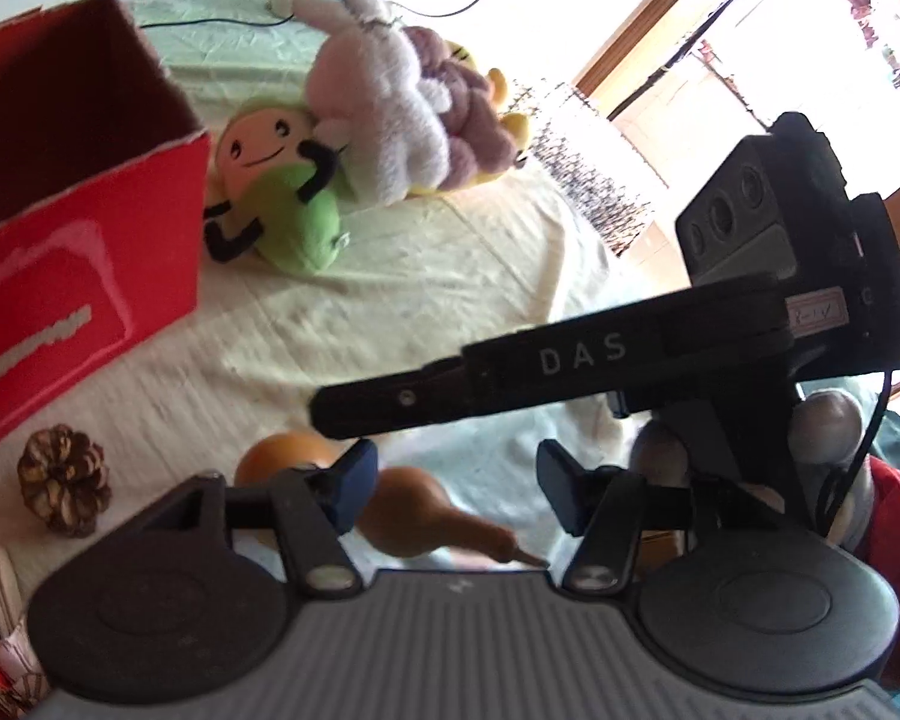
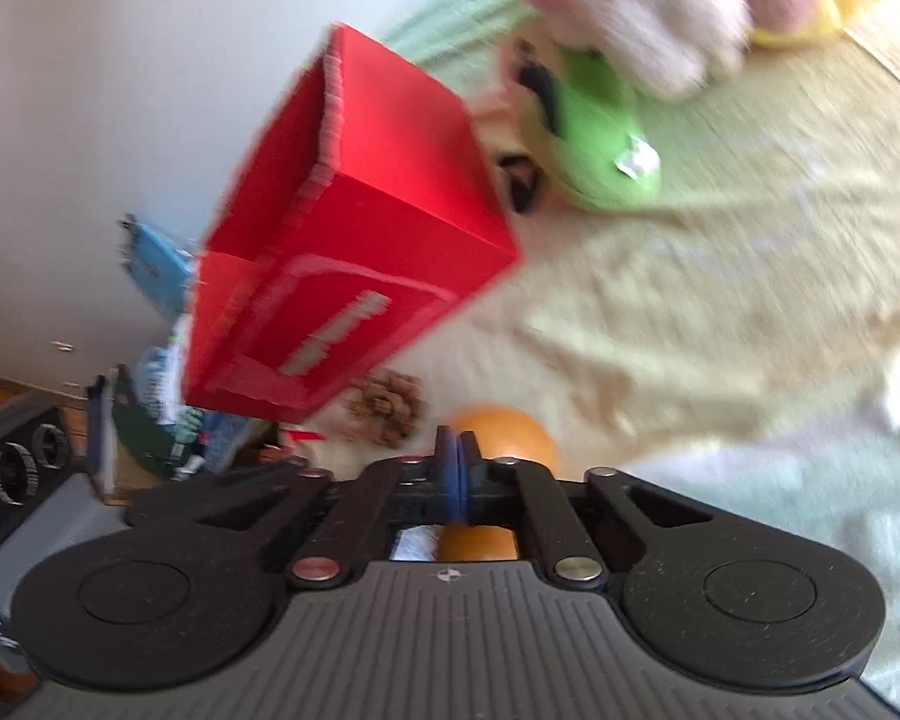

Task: Organize objects
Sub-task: 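Lift the gourd with the right tool and carry it over the red box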

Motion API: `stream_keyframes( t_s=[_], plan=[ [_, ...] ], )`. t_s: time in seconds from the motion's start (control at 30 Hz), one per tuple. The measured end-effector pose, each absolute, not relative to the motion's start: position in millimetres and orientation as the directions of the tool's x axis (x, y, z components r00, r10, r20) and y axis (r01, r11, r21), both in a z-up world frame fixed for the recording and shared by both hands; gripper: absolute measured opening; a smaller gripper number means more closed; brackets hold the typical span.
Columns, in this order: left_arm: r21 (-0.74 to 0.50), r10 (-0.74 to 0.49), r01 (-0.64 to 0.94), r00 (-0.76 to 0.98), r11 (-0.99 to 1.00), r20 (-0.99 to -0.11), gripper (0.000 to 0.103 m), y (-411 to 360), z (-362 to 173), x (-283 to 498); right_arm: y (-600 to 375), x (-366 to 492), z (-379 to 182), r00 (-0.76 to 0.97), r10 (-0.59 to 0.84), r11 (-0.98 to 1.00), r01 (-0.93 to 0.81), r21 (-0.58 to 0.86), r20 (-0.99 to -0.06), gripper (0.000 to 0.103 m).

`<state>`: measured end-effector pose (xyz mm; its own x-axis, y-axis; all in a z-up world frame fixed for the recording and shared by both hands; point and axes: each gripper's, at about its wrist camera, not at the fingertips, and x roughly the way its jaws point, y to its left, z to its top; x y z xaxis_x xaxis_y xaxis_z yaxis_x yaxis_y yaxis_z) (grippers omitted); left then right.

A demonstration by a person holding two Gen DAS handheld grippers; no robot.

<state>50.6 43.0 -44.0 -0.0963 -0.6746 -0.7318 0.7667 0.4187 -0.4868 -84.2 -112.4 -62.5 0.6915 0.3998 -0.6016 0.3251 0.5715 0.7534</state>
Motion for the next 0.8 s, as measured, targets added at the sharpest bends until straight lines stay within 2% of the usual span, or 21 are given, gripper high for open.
stream_keyframes(
  t_s=[0.1, 0.17, 0.3, 0.37, 0.4, 0.6, 0.8],
  plan=[
    [-0.416, -0.687, 0.805, -0.014, 0.423, -0.726, 0.056, 39, -30, 51, -105, -68, -43, 0.707, 0.333, 0.654, 0.304, 0.693, -0.624, 0.004],
    [-0.38, -0.657, 0.804, 0.017, 0.457, -0.754, 0.057, 40, -40, 57, -107, -61, -51, 0.704, 0.29, 0.684, 0.321, 0.655, -0.648, 0.007],
    [-0.412, -0.604, 0.749, -0.019, 0.519, -0.796, 0.056, 63, -68, 70, -131, -70, -78, 0.695, 0.279, 0.602, 0.411, 0.684, -0.663, 0.011],
    [-0.426, -0.612, 0.739, -0.024, 0.521, -0.791, 0.056, 79, -71, 70, -143, -83, -80, 0.706, 0.294, 0.554, 0.423, 0.717, -0.644, 0.02],
    [-0.438, -0.617, 0.736, -0.034, 0.517, -0.786, 0.056, 85, -71, 70, -147, -88, -78, 0.705, 0.305, 0.557, 0.414, 0.72, -0.641, 0.02],
    [-0.489, -0.624, 0.748, -0.13, 0.449, -0.771, 0.056, 85, -69, 52, -139, -98, -60, 0.563, 0.372, 0.748, 0.29, 0.598, -0.738, 0.022],
    [-0.494, -0.569, 0.784, -0.226, 0.376, -0.791, 0.057, 74, -82, 23, -101, -100, -65, 0.407, 0.404, 0.885, 0.052, 0.463, -0.819, 0.022]
  ],
)
